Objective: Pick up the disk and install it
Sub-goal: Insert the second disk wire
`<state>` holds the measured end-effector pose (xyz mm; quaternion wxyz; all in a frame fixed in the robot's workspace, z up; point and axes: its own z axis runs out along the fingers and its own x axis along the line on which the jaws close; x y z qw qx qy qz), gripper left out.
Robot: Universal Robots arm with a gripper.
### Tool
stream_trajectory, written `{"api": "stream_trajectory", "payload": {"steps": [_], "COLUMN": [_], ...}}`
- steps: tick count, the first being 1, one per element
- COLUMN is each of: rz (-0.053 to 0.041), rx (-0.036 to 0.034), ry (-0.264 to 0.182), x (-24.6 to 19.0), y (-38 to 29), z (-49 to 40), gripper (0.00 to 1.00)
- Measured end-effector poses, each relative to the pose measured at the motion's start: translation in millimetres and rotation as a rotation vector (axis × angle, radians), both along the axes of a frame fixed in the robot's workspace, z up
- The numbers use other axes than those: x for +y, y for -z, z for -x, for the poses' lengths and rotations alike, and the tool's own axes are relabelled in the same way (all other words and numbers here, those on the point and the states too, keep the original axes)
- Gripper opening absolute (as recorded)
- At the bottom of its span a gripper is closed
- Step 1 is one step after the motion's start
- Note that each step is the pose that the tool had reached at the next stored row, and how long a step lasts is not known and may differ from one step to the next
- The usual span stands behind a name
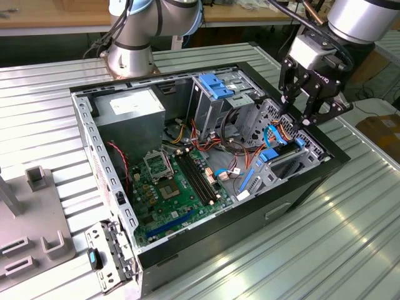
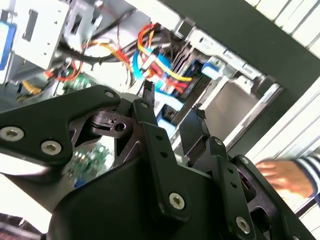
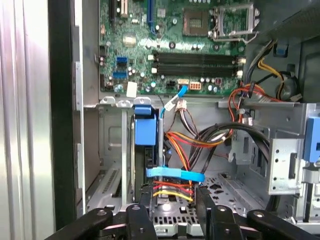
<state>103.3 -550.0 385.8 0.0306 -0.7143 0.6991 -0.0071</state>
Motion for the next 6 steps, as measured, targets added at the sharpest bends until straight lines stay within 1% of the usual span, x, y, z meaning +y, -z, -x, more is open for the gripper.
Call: {"api": "stream_trajectory", "payload": {"steps": [6], "rz": [0.0001], "rx": [0.0017], "ry": [0.000], "x": [-0.1], "y": [0.0], "z": [0.0], "gripper": [0.48]}}
